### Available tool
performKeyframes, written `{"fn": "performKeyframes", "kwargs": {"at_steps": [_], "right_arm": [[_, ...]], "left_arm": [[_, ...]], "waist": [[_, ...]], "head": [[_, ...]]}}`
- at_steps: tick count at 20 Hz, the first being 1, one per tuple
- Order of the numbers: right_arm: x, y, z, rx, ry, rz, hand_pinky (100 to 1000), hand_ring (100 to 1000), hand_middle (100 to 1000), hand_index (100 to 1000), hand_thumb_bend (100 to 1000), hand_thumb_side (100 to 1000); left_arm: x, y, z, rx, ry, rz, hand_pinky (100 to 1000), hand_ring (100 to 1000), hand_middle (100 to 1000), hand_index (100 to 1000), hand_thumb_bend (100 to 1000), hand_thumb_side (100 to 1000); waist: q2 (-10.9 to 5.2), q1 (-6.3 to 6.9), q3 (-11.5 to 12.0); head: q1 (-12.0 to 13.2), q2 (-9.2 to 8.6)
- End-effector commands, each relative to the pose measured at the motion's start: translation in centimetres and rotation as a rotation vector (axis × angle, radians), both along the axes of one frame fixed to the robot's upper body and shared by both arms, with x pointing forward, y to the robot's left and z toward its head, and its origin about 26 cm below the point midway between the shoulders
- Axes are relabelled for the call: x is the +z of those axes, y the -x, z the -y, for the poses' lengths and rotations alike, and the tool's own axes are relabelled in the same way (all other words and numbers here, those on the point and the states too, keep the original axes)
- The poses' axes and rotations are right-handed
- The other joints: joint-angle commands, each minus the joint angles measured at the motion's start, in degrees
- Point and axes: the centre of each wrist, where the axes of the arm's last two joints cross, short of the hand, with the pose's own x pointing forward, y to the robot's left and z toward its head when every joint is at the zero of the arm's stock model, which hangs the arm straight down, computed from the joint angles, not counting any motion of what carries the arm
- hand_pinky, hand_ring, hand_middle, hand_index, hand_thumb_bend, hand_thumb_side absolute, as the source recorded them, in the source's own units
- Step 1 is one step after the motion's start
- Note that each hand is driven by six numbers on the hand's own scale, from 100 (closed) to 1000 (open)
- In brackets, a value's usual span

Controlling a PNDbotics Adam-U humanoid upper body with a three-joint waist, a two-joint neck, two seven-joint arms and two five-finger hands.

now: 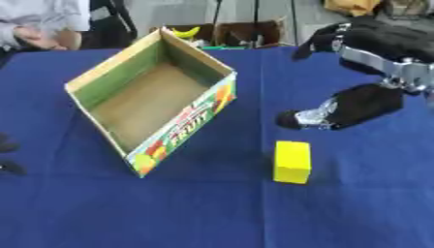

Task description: Pick up objects on the table and place them in the box.

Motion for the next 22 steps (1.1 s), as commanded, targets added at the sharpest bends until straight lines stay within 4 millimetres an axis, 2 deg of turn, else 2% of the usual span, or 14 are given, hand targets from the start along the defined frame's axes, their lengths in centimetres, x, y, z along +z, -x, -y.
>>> {"fn": "performKeyframes", "kwargs": {"at_steps": [1,8,10,22], "right_arm": [[0.3,-0.4,-0.1,0.008,0.019,-0.04,844,895,815,901,663,645],[-0.6,-1.3,0.2,0.028,0.039,-0.207,822,881,817,919,630,562],[-0.8,-1.1,0.2,0.031,0.045,-0.242,820,878,805,929,573,521],[-2.6,-1.7,0.0,-0.023,0.086,-0.364,810,868,778,913,537,500]], "left_arm": [[0.7,0.2,-0.2,-0.006,-0.028,0.021,444,677,673,902,100,987],[0.8,0.2,-0.2,-0.008,-0.028,0.02,444,678,673,902,100,984],[0.8,0.2,-0.2,-0.008,-0.028,0.02,444,678,673,902,100,985],[0.8,0.2,-0.1,-0.007,-0.026,0.019,443,677,674,902,100,983]], "waist": [[-1.67,-0.18,0.15],[-1.49,-0.14,0.23],[-1.43,-0.15,0.27],[-1.28,-0.24,0.4]], "head": [[-0.4,-0.28],[-0.59,-0.6],[-0.66,-0.65],[-1.16,-1.02]]}}
